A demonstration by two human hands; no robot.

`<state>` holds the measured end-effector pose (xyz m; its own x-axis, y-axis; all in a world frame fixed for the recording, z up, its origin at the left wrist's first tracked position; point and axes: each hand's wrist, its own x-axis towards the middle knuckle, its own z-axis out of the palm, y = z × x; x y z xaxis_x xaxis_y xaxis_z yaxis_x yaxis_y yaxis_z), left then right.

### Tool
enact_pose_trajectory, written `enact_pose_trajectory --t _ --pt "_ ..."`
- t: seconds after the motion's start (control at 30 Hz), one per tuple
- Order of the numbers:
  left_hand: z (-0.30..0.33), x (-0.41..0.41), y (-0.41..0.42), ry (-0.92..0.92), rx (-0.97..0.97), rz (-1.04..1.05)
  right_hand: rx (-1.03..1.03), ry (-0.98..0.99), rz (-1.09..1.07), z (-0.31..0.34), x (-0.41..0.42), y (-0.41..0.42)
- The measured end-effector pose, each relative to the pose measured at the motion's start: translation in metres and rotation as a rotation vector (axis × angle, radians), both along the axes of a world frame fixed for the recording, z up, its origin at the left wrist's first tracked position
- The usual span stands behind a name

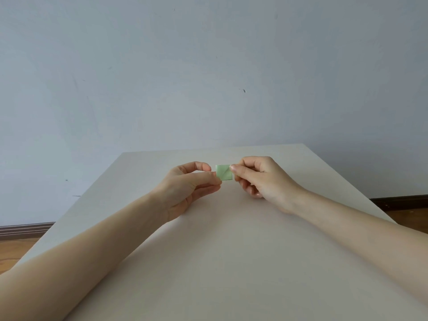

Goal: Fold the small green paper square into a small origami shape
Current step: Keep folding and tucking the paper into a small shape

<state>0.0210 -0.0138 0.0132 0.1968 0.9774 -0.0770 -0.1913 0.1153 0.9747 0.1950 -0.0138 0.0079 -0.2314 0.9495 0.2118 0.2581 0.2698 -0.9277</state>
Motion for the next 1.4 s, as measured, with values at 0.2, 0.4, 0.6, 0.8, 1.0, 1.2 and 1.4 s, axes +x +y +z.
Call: enact_pose_trajectory --t 0.2,0.4,0.6,0.8,1.0,1.2,1.4 --pt "-0.001 0.0 0.001 -0.009 0.003 0.019 -0.048 0.129 0.029 0.001 0.001 0.0" --pt "-0.001 0.0 0.0 -0.029 0.0 0.013 -0.054 0.081 0.047 -0.001 -0.003 -0.001" --pt "-0.002 -0.002 0.0 -0.035 -0.014 0.012 -0.029 0.031 0.016 -0.001 -0.004 -0.001" --pt "0.0 -0.002 0.002 -0.057 -0.062 0.021 0.002 0.129 0.057 -0.002 0.0 0.001" --pt "0.008 -0.002 0.0 -0.097 -0.155 -0.013 0.231 0.086 -0.005 0.002 0.003 0.001" --pt "0.009 -0.004 -0.001 -0.148 -0.228 0.0 0.294 0.097 0.032 0.002 0.0 -0.001" --pt "0.01 -0.003 -0.005 -0.123 -0.183 -0.028 0.328 0.041 -0.041 0.002 0.0 -0.002"
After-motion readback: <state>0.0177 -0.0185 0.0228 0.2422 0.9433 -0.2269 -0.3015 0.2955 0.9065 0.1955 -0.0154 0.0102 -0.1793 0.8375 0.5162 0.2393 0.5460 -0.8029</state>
